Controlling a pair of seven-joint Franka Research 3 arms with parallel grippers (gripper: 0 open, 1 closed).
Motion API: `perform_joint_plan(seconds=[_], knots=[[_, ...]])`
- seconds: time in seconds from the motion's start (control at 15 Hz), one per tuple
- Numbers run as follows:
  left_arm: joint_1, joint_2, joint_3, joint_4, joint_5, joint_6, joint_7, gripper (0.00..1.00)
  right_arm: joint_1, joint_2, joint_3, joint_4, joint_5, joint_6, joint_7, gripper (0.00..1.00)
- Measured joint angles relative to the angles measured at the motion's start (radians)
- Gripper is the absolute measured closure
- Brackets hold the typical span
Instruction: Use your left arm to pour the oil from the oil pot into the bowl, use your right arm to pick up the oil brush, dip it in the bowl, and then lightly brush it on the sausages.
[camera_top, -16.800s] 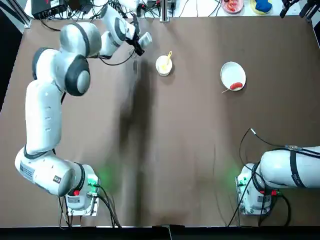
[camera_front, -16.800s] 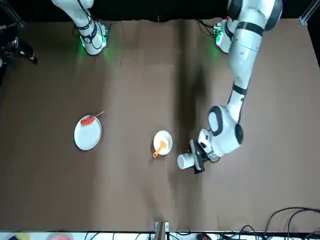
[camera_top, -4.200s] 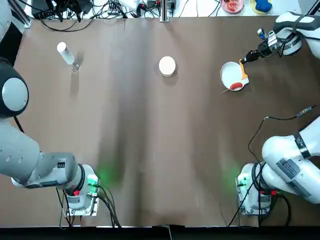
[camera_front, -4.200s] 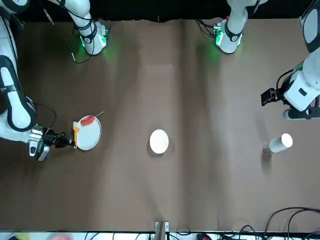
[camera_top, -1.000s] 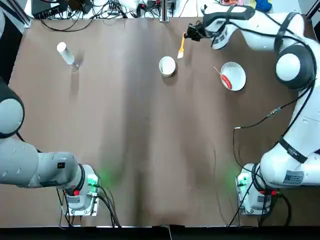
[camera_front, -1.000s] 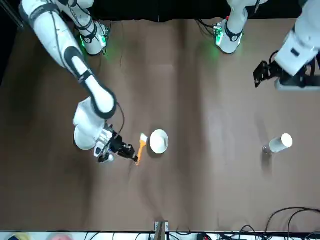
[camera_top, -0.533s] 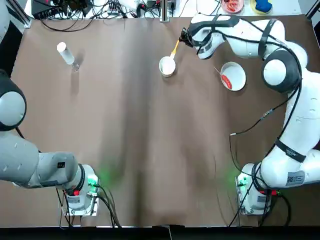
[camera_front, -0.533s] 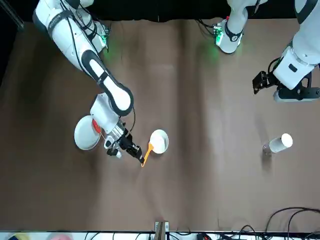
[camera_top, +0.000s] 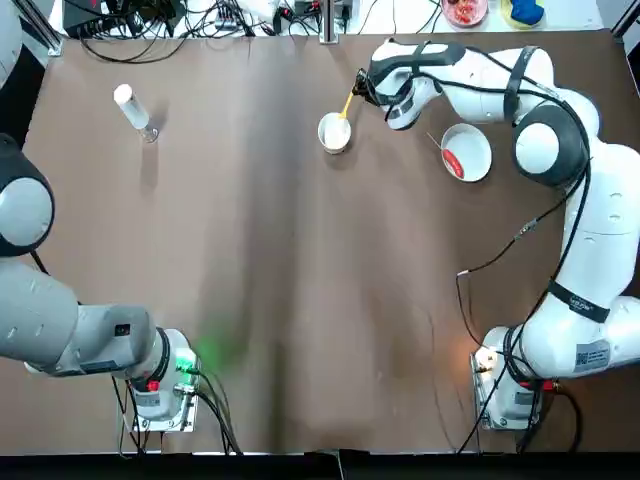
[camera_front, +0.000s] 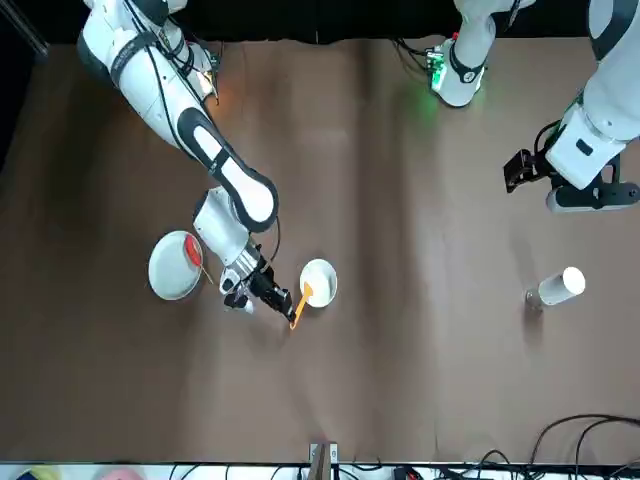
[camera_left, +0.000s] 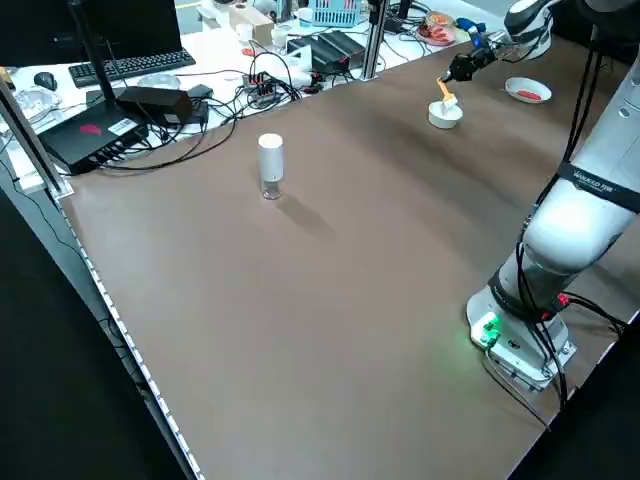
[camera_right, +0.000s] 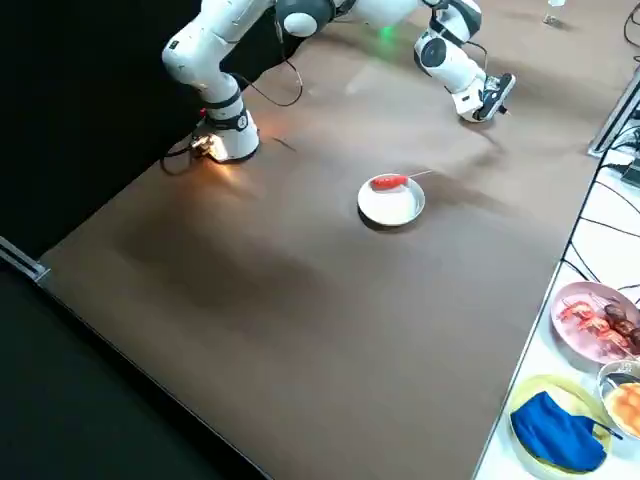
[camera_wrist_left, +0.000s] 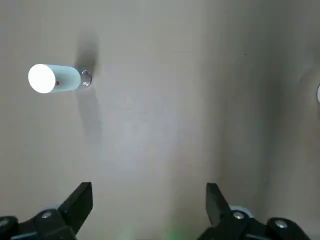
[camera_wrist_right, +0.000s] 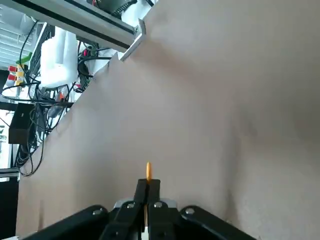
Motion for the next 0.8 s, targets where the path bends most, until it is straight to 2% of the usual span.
perform_joint_plan(seconds=[0.27,0.33,0.67,0.8], knots=[[0.000,0.001,0.000,0.000,0.000,0.000,0.000,0.00,0.023,0.011,-0.029,0.001,0.003,0.007,0.000,0.96],[0.000,0.001,0.000,0.000,0.000,0.000,0.000,0.00,0.026,0.013,-0.034,0.002,0.003,0.007,0.000,0.92],[0.000,0.003,0.000,0.000,0.000,0.000,0.000,0.00,0.028,0.010,-0.041,0.022,0.003,0.012,0.000,0.46],[0.000,0.005,0.000,0.000,0.000,0.000,0.000,0.00,0.027,0.001,-0.042,0.034,0.003,0.016,0.011,0.44]])
